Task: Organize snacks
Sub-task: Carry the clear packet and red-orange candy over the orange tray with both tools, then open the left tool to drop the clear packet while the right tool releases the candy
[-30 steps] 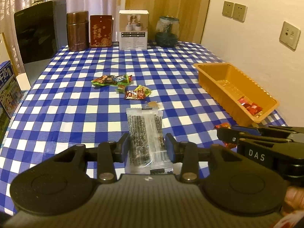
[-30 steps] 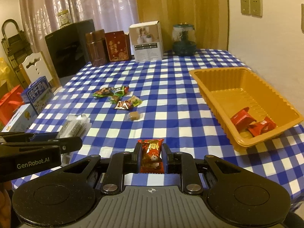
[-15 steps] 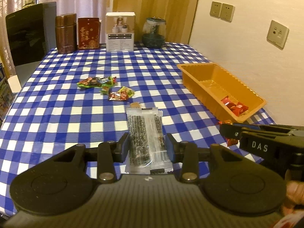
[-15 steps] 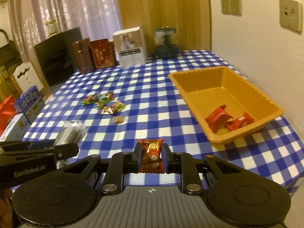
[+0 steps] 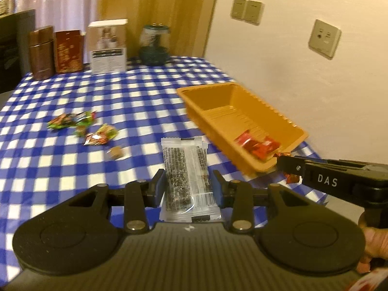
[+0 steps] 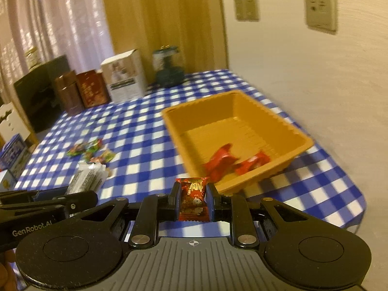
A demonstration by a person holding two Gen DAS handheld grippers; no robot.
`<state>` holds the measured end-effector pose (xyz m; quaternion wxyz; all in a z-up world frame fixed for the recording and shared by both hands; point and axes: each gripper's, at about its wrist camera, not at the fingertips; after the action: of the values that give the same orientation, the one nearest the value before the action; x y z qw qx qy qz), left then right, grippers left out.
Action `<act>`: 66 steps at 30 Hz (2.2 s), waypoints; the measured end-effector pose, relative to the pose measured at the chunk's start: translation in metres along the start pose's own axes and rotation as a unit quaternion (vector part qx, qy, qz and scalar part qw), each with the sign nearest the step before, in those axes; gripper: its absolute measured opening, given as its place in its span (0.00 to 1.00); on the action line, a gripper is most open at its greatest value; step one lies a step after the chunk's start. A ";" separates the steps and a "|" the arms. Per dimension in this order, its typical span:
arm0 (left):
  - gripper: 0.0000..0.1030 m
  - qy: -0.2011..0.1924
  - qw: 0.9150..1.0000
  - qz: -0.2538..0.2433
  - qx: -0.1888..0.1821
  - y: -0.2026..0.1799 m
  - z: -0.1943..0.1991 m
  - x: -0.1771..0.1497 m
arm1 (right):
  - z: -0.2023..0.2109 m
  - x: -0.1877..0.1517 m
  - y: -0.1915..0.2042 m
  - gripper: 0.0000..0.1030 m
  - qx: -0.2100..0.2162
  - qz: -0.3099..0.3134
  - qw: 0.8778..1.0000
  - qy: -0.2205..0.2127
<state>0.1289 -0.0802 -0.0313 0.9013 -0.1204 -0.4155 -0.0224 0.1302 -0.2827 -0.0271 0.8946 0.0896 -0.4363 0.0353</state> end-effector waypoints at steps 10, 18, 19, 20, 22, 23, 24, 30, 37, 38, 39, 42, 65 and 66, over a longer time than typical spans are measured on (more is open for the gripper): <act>0.35 -0.011 0.999 -0.025 -0.038 -0.041 -0.045 0.041 | -0.016 0.030 -0.053 0.21 -0.037 -0.013 0.999 -0.017; 0.35 -0.007 0.998 -0.038 -0.050 -0.061 -0.096 0.070 | -0.051 0.061 -0.083 0.21 -0.044 -0.020 0.999 -0.022; 0.35 -0.007 0.998 -0.038 -0.052 -0.063 -0.102 0.073 | -0.056 0.064 -0.086 0.21 -0.044 -0.019 0.999 -0.022; 0.35 -0.007 0.998 -0.040 -0.052 -0.065 -0.107 0.074 | -0.060 0.066 -0.089 0.21 -0.043 -0.020 0.999 -0.021; 0.35 -0.006 0.998 -0.045 -0.052 -0.068 -0.119 0.078 | -0.069 0.069 -0.094 0.21 -0.041 -0.023 0.999 -0.018; 0.35 -0.005 0.998 -0.046 -0.052 -0.069 -0.124 0.080 | -0.074 0.071 -0.096 0.21 -0.041 -0.023 0.999 -0.016; 0.35 -0.003 0.998 -0.047 -0.052 -0.069 -0.130 0.081 | -0.078 0.072 -0.098 0.21 -0.041 -0.024 0.999 -0.014; 0.36 0.000 0.997 -0.054 -0.050 -0.071 -0.155 0.085 | -0.098 0.074 -0.109 0.21 -0.043 -0.034 0.999 -0.006; 0.46 -0.008 0.997 -0.052 -0.049 -0.064 -0.166 0.086 | -0.110 0.073 -0.113 0.21 -0.040 -0.041 0.998 0.004; 0.46 -0.009 0.998 -0.049 -0.047 -0.061 -0.165 0.086 | -0.110 0.073 -0.113 0.21 -0.039 -0.042 0.998 0.005; 0.46 -0.009 0.998 -0.044 -0.045 -0.057 -0.162 0.085 | -0.110 0.072 -0.113 0.21 -0.038 -0.043 0.998 0.006; 0.46 -0.013 0.999 -0.032 -0.038 -0.047 -0.154 0.083 | -0.111 0.071 -0.111 0.21 -0.035 -0.047 0.998 0.008; 0.46 -0.016 1.000 0.007 -0.013 -0.019 -0.091 0.058 | -0.077 0.067 -0.103 0.48 -0.016 -0.092 0.996 -0.010; 0.46 -0.015 1.000 0.010 -0.011 -0.019 -0.086 0.056 | -0.072 0.065 -0.101 0.48 -0.015 -0.093 0.996 -0.009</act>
<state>0.2272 -0.1154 -0.0391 0.8938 -0.1343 -0.4276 -0.0162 0.2404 -0.3691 -0.0322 0.8913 0.1166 -0.4345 -0.0555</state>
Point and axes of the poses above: each gripper's, at about its wrist camera, not at the fingertips, and z roughly against the way its jaws point, y to its left, x to its top, and after that the axes turned 3 degrees about z, right-handed
